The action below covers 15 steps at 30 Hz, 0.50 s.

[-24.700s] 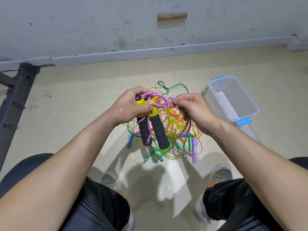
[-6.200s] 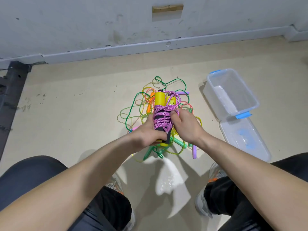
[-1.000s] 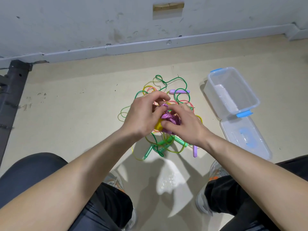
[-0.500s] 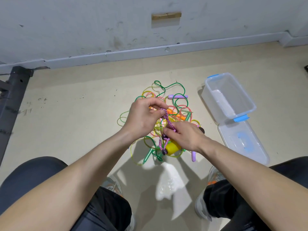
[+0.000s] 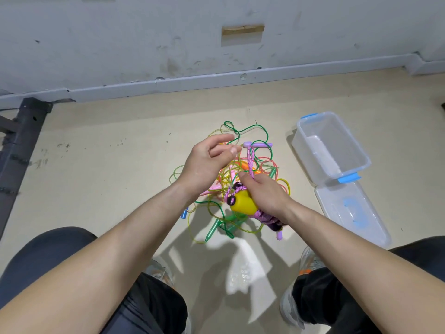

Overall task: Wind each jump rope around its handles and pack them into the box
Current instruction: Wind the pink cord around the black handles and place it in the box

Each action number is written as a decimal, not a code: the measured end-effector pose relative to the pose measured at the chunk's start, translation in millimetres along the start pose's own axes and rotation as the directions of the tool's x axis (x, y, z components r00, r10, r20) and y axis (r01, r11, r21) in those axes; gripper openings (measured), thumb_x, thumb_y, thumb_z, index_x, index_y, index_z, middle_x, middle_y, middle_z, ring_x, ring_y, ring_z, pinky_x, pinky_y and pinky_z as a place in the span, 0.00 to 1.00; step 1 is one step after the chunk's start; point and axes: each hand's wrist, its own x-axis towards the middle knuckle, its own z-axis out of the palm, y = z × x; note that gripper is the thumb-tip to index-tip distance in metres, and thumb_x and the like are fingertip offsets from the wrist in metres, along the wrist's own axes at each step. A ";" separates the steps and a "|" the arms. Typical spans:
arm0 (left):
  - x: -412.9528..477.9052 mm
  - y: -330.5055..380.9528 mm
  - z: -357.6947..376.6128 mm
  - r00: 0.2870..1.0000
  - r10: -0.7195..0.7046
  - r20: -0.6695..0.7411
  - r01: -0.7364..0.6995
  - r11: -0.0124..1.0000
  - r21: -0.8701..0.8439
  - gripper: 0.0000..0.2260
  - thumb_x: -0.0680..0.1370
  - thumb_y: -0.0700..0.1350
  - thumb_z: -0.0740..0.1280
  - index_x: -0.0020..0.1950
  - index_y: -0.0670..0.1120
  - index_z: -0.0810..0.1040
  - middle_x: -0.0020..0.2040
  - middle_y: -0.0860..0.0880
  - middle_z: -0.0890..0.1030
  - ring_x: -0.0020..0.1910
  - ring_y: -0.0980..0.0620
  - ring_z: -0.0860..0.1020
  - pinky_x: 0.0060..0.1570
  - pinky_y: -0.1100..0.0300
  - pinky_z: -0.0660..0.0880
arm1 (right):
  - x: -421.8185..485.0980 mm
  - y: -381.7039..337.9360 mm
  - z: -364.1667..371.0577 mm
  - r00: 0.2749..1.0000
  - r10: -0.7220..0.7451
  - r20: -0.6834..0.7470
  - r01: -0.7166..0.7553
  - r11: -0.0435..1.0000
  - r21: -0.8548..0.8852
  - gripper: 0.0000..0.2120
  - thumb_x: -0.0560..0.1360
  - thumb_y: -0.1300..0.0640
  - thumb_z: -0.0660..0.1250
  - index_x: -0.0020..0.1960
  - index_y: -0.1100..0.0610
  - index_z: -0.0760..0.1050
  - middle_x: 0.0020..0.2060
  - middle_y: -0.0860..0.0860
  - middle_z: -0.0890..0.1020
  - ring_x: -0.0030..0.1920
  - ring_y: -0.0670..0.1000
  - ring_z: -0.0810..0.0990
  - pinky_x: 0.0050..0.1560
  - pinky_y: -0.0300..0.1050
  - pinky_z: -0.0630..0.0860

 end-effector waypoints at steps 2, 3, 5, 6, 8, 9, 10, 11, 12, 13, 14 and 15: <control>1.1 -3.2 0.1 0.991 -0.135 0.003 0.134 0.988 0.078 0.16 0.80 0.53 0.68 0.67 0.49 0.77 0.60 0.48 0.83 0.57 0.52 0.82 0.59 0.54 0.79 | 0.1 -2.7 -2.9 0.998 0.062 0.014 -0.063 0.990 0.126 0.26 0.82 0.37 0.55 0.35 0.56 0.67 0.31 0.55 0.72 0.34 0.52 0.68 0.39 0.50 0.66; -0.3 -5.5 0.4 0.973 -0.229 0.026 0.226 0.970 0.090 0.17 0.79 0.59 0.68 0.64 0.52 0.78 0.61 0.49 0.82 0.56 0.51 0.82 0.59 0.50 0.79 | 0.7 -3.9 -4.0 0.995 0.095 0.028 -0.099 0.979 0.176 0.28 0.82 0.36 0.54 0.38 0.58 0.73 0.33 0.58 0.77 0.36 0.52 0.71 0.44 0.50 0.70; -7.1 -9.3 2.2 0.912 -0.380 0.155 0.374 0.925 0.070 0.21 0.72 0.66 0.70 0.58 0.55 0.80 0.58 0.51 0.83 0.52 0.49 0.83 0.56 0.46 0.81 | 2.4 -7.2 -7.4 0.982 0.177 0.064 -0.188 0.945 0.267 0.31 0.82 0.36 0.54 0.54 0.62 0.81 0.45 0.58 0.84 0.43 0.52 0.78 0.55 0.50 0.75; -10.5 -12.5 4.4 0.885 -0.407 0.226 0.402 0.913 0.067 0.21 0.71 0.65 0.73 0.59 0.55 0.80 0.56 0.50 0.83 0.50 0.48 0.84 0.54 0.47 0.82 | 3.8 -8.4 -9.6 0.973 0.216 0.079 -0.230 0.915 0.331 0.31 0.82 0.35 0.54 0.58 0.61 0.80 0.46 0.57 0.85 0.46 0.53 0.81 0.58 0.49 0.77; -15.2 -18.9 10.4 0.882 -0.383 0.275 0.392 0.920 0.023 0.23 0.75 0.53 0.76 0.67 0.51 0.76 0.56 0.45 0.83 0.49 0.48 0.85 0.51 0.50 0.83 | 6.2 -8.7 -14.1 0.953 0.279 0.116 -0.300 0.834 0.463 0.32 0.81 0.34 0.56 0.62 0.61 0.79 0.48 0.57 0.86 0.49 0.58 0.85 0.59 0.54 0.80; -15.8 -20.4 13.5 0.899 -0.358 0.252 0.376 0.927 -0.021 0.22 0.76 0.48 0.75 0.68 0.48 0.75 0.54 0.44 0.83 0.47 0.48 0.85 0.52 0.51 0.83 | 7.3 -8.5 -17.0 0.944 0.295 0.147 -0.327 0.789 0.520 0.33 0.80 0.33 0.56 0.63 0.61 0.79 0.49 0.59 0.86 0.49 0.60 0.85 0.58 0.57 0.81; -14.0 -22.3 14.6 0.916 -0.337 0.218 0.359 0.931 -0.070 0.20 0.76 0.45 0.74 0.67 0.46 0.75 0.53 0.45 0.83 0.45 0.49 0.85 0.51 0.52 0.83 | 7.3 -9.4 -20.5 0.935 0.287 0.209 -0.355 0.735 0.578 0.34 0.80 0.32 0.55 0.63 0.61 0.79 0.51 0.60 0.86 0.51 0.60 0.85 0.57 0.57 0.81; -12.1 -22.5 14.9 0.927 -0.324 0.187 0.350 0.928 -0.125 0.19 0.77 0.45 0.74 0.66 0.43 0.76 0.52 0.45 0.84 0.44 0.48 0.85 0.50 0.53 0.83 | 5.9 -10.9 -23.4 0.925 0.248 0.287 -0.378 0.671 0.637 0.35 0.80 0.31 0.53 0.64 0.60 0.79 0.54 0.61 0.85 0.53 0.61 0.84 0.56 0.56 0.80; -9.5 -23.0 14.1 0.933 -0.323 0.159 0.350 0.917 -0.191 0.20 0.77 0.45 0.73 0.66 0.40 0.76 0.53 0.45 0.84 0.43 0.48 0.85 0.49 0.53 0.83 | 3.7 -12.3 -26.6 0.914 0.187 0.360 -0.394 0.617 0.681 0.37 0.80 0.30 0.51 0.65 0.59 0.79 0.58 0.62 0.83 0.55 0.61 0.82 0.55 0.56 0.78; -6.7 -22.9 12.4 0.935 -0.332 0.127 0.354 0.902 -0.246 0.22 0.78 0.47 0.73 0.67 0.38 0.75 0.55 0.44 0.84 0.45 0.46 0.85 0.49 0.52 0.84 | 2.4 -12.5 -29.9 0.904 0.117 0.410 -0.399 0.572 0.717 0.38 0.80 0.30 0.48 0.65 0.59 0.79 0.60 0.63 0.82 0.57 0.61 0.81 0.56 0.56 0.75; -3.6 -23.4 9.9 0.935 -0.340 0.102 0.355 0.891 -0.283 0.24 0.78 0.50 0.73 0.68 0.37 0.75 0.57 0.43 0.83 0.47 0.44 0.84 0.50 0.50 0.84 | 0.9 -12.5 -34.0 0.901 0.067 0.428 -0.391 0.551 0.737 0.38 0.80 0.30 0.47 0.65 0.59 0.79 0.61 0.62 0.82 0.56 0.61 0.81 0.56 0.55 0.74; -2.1 -22.3 7.4 0.937 -0.341 0.080 0.348 0.886 -0.305 0.24 0.79 0.51 0.71 0.67 0.36 0.76 0.56 0.43 0.83 0.49 0.43 0.84 0.52 0.49 0.83 | -0.1 -12.3 -37.2 0.902 0.040 0.429 -0.382 0.539 0.751 0.38 0.80 0.31 0.47 0.63 0.60 0.80 0.57 0.61 0.83 0.52 0.59 0.82 0.53 0.52 0.76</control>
